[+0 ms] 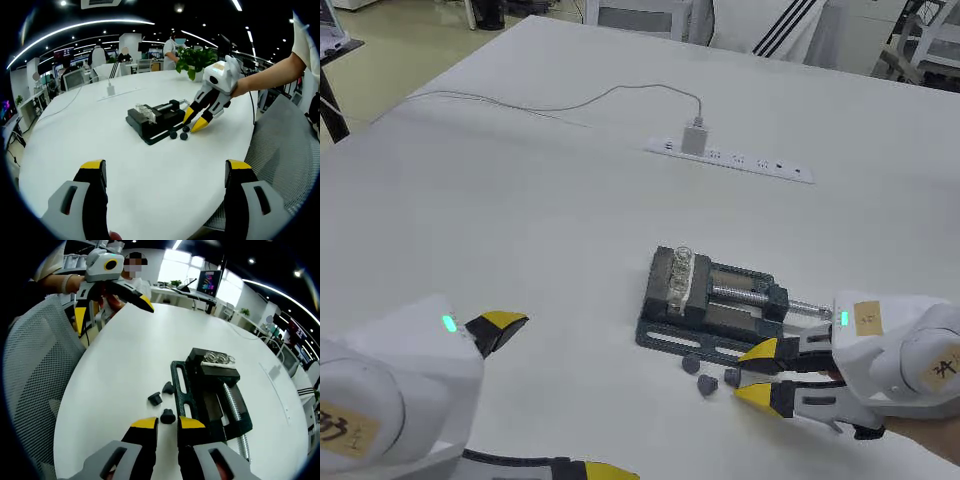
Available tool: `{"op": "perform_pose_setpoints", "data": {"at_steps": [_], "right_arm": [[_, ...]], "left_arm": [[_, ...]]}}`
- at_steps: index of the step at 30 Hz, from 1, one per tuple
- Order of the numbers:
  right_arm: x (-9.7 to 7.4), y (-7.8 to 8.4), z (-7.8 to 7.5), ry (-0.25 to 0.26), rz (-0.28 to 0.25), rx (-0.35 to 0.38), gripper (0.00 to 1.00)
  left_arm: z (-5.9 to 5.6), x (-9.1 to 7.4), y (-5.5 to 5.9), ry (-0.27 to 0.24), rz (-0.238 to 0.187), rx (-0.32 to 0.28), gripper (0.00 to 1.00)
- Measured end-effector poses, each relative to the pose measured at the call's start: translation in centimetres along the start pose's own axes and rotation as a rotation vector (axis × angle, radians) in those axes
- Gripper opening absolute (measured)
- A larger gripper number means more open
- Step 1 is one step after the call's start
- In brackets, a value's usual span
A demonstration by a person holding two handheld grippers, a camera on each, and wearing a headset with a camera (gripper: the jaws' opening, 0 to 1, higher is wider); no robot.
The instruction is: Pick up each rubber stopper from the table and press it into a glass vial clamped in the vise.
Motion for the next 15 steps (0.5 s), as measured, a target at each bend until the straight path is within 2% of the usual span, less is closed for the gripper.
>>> {"op": "perform_pose_setpoints", "data": {"at_steps": [15], "right_arm": [[0.12,0.06,-0.05,0.002,-0.006,0.005,0.08]], "left_arm": [[0.07,0.02,0.37,-0.002,0.006,-0.008,0.98]]}}
Point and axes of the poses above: the centre of the closed fingertips' face, and the gripper's own axes: x roughly forward along the fingers, z roughly to its left, y roughly out of its underside, the point moved 10 cm from there along -x, roughly backward along the fingers, and after that the axes turned 15 degrees about -x, right-handed, at the moved point
